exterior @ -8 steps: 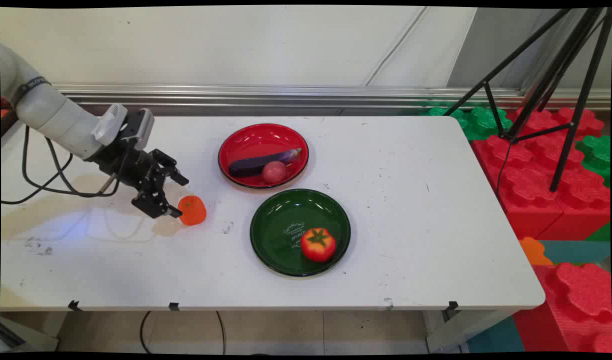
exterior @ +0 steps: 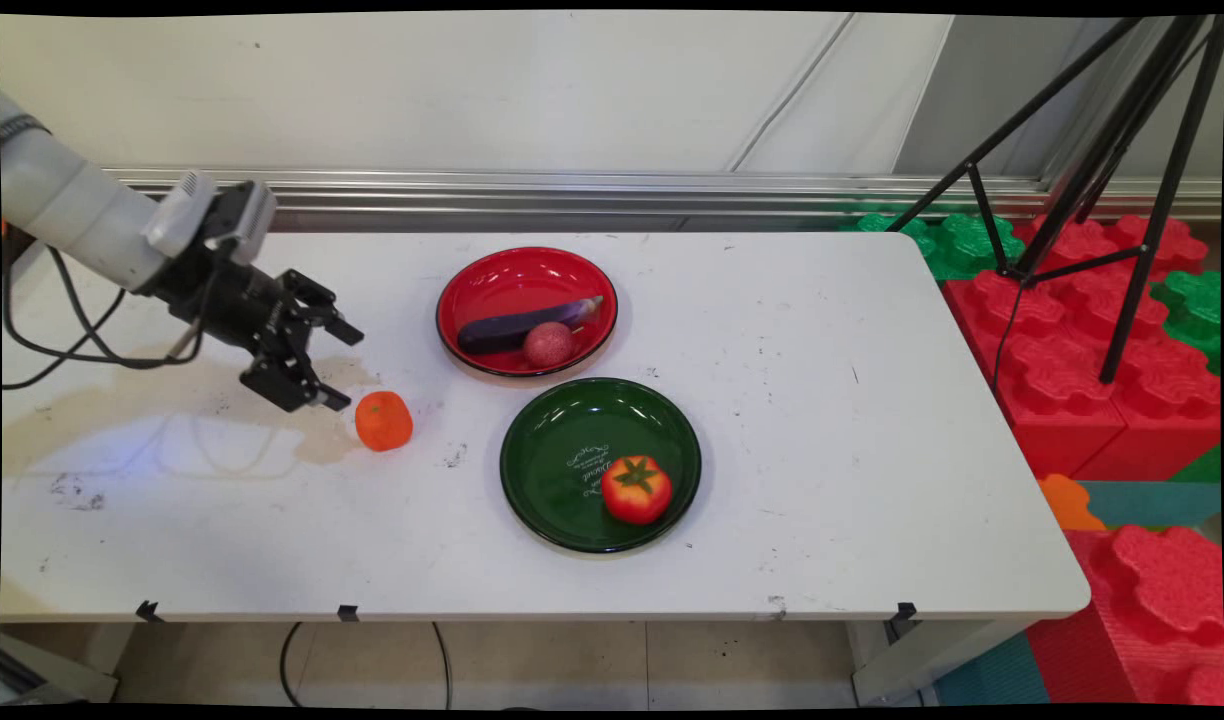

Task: Pick up the eggplant from the red plate

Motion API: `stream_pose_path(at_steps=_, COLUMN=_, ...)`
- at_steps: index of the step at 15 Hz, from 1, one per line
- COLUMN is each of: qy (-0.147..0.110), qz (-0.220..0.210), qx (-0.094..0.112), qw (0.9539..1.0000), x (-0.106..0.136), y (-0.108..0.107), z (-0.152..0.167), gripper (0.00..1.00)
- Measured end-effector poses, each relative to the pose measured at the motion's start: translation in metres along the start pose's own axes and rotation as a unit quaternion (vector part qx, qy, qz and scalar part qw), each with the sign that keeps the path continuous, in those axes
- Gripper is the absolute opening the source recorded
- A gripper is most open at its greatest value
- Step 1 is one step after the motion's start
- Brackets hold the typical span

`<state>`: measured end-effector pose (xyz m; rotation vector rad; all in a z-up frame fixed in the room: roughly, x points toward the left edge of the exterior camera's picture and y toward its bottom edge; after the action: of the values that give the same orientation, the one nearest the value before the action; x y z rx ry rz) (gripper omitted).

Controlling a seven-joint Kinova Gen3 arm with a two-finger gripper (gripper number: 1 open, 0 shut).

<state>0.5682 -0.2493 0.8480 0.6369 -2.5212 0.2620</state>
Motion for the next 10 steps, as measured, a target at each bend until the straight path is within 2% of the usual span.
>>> stream_pose_path(at_steps=6, qy=0.020, qz=-0.014, qx=0.005, qw=0.9997, x=0.002, y=0.001, z=-0.036, gripper=1.00)
stream_pose_path(at_steps=10, qy=0.040, qz=-0.034, qx=0.018, qw=0.9985, x=0.007, y=-0.007, z=-0.059, gripper=1.00)
